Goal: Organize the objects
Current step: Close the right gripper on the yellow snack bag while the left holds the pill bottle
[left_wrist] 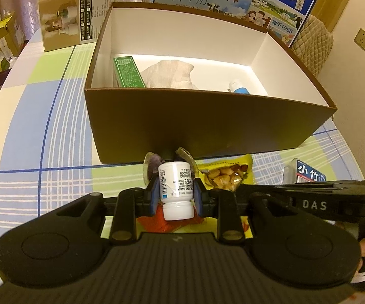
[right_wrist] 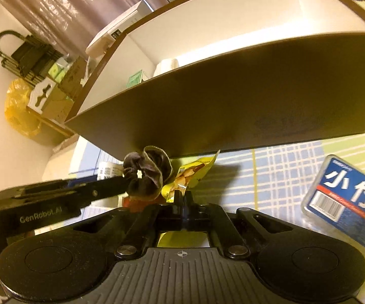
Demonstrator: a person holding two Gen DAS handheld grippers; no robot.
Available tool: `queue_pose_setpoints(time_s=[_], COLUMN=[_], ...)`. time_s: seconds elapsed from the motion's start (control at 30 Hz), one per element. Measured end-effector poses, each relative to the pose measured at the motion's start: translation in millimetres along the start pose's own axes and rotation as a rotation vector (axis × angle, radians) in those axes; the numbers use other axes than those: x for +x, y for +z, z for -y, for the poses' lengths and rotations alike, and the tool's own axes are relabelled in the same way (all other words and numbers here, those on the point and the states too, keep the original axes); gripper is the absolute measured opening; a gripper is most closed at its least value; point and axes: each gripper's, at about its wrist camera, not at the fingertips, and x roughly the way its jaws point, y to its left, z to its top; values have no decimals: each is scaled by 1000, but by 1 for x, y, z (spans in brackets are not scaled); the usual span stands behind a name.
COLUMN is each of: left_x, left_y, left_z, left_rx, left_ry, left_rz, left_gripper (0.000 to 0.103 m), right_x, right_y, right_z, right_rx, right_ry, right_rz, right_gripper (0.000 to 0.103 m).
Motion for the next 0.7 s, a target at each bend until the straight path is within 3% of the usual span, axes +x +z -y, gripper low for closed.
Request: queue_pose_setpoints(time_s=[0.37, 0.53, 0.63, 0.7], left_x=[-13, -15, -13, -13], left_y=[5, 6, 6, 5], left_z=[8, 9, 9, 7], left_rx=[11, 11, 9, 5], left_ry=[6, 10, 10, 9], left_rz=[43, 47, 45, 44], left_gripper=[23, 23, 23, 23], right_x=[-54, -60, -43, -29], right_y=[2, 6, 2, -2], right_z=[-13, -13, -6, -6], right_rx=[-88, -96, -56, -46], right_ry=[-5, 3, -59, -72], right_rz=[62, 102, 52, 9], right_gripper=[0, 0, 0, 8])
